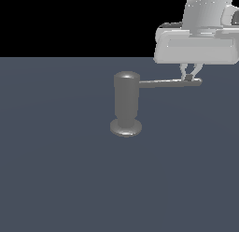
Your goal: Turn on the faucet by rotating a designated handle.
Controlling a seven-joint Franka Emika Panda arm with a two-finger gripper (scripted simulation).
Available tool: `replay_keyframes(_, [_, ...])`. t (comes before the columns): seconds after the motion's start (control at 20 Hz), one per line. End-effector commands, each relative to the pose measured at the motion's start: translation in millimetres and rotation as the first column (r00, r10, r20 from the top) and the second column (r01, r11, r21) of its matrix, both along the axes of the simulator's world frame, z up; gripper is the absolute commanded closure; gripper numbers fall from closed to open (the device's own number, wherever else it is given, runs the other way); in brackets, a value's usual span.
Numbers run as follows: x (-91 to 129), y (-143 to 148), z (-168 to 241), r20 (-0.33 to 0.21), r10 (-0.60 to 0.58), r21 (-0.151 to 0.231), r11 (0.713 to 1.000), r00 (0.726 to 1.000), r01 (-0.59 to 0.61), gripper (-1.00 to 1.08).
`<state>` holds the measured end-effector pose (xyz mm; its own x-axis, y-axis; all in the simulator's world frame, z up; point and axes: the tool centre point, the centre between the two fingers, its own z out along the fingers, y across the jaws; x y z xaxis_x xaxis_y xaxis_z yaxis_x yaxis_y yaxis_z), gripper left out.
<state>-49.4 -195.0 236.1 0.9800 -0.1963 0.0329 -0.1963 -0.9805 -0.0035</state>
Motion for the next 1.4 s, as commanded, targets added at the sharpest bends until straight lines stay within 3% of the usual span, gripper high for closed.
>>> replay_keyframes(0.0, [-11.2, -24.3, -16.1, -0.032, -0.041, 0.003, 0.999, 0.999, 0.041, 1.08])
replay_keyframes(0.05, [2.0, -0.6, 0.3, 0.001, 0.002, 0.0, 1.0, 1.0, -0.002, 1.08])
replay_keyframes(1.35, [77.4, -16.1, -7.2, -0.015, -0.019, 0.002, 1.0, 1.0, 0.019, 1.08])
